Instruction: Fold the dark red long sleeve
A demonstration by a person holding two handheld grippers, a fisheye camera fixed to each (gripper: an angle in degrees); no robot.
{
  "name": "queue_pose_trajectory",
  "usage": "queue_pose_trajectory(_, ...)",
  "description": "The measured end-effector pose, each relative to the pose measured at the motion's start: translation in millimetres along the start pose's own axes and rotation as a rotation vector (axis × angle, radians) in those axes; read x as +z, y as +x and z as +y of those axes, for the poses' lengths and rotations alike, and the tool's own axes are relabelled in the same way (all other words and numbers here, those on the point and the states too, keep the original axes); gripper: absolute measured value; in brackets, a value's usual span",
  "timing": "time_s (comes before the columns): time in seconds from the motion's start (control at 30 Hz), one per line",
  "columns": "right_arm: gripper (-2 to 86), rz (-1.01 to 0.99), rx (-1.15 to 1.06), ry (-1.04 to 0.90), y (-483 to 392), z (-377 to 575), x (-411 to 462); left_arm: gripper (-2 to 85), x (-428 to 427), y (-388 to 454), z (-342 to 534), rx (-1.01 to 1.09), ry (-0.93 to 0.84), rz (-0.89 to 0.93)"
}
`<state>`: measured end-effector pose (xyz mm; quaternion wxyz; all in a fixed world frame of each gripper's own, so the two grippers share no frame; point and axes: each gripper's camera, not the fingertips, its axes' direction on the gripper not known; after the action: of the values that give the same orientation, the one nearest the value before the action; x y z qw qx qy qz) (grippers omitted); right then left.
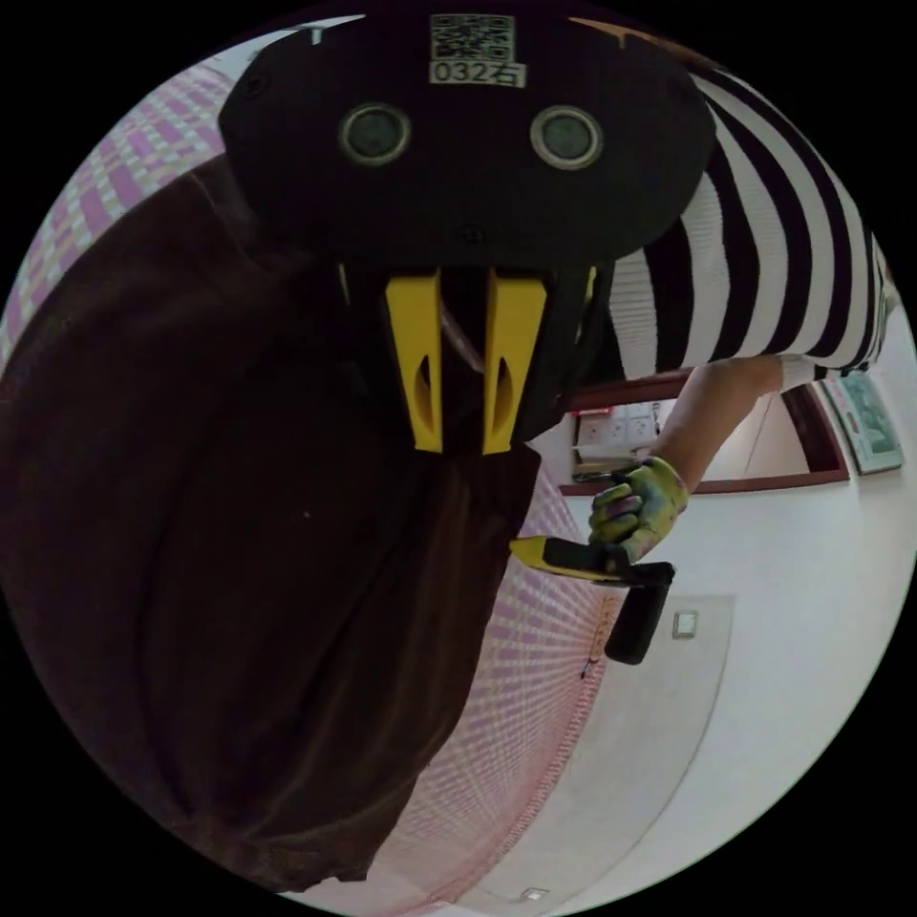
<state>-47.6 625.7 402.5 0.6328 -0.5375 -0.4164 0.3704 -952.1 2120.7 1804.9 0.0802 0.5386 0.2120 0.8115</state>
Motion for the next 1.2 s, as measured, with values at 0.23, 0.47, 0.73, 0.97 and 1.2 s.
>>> queue_pose_trajectory(0.23,2.4,0.139,-0.084,0.22,-17,10,-35,2.4,1,-7,-7,-0.006,0.026,0.013)
queue_pose_trajectory(0.47,-0.6,0.18,-0.104,0.085,2,-9,-12,-0.8,11,11,-13,0.051,-0.04,-0.134)
queue_pose_trajectory(0.73,3.7,0.05,-0.08,0.235,11,40,-74,-0.2,-28,-25,15,-0.01,0.086,-0.051)
queue_pose_trajectory(0.97,6.8,0.017,0.26,0.465,96,185,-181,6.3,-56,-64,66,-0.052,0.131,-0.01)
queue_pose_trajectory(1.2,8.4,-0.141,0.277,0.325,125,220,-194,5.9,-46,-71,69,-0.009,0.042,0.025)
